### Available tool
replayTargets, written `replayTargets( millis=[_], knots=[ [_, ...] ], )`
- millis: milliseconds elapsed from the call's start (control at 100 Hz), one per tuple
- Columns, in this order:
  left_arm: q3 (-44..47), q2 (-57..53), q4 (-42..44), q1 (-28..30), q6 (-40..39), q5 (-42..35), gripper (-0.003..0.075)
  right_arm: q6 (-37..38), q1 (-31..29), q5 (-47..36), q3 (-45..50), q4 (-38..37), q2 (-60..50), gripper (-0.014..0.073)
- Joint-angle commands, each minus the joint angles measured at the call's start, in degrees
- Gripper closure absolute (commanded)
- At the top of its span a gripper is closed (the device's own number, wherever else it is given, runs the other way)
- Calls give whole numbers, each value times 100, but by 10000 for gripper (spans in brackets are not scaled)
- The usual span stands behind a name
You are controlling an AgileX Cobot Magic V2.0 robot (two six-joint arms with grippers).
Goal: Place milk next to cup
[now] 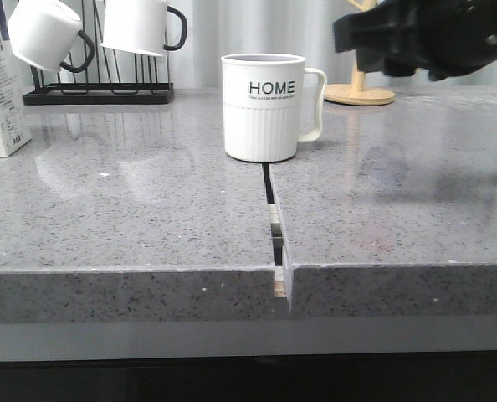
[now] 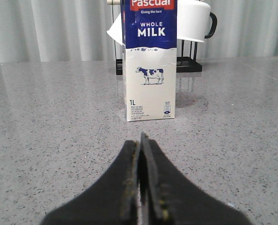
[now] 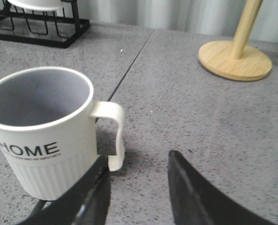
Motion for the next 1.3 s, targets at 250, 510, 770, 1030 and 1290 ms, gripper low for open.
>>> replayTargets(
  millis=[250,510,770,1030,1290],
  knots=[
    [290,-176,4,-21,-46,-444,741,-142,-349,-338,383,-113,-888,281],
    [290,-176,4,-21,-46,-444,741,-157,-842,-14,735,-297,-1365,281],
    [290,-176,4,-21,-46,-444,741,1526,-1727,1350,735,-2312,-2274,284],
    [290,-176,4,-21,-46,-444,741,3108,-2550,2226,849,-3668,-3475,284],
    [290,-176,4,-21,-46,-444,741,3342,-2794,2648,1427,-3828,-4803,284]
  ],
)
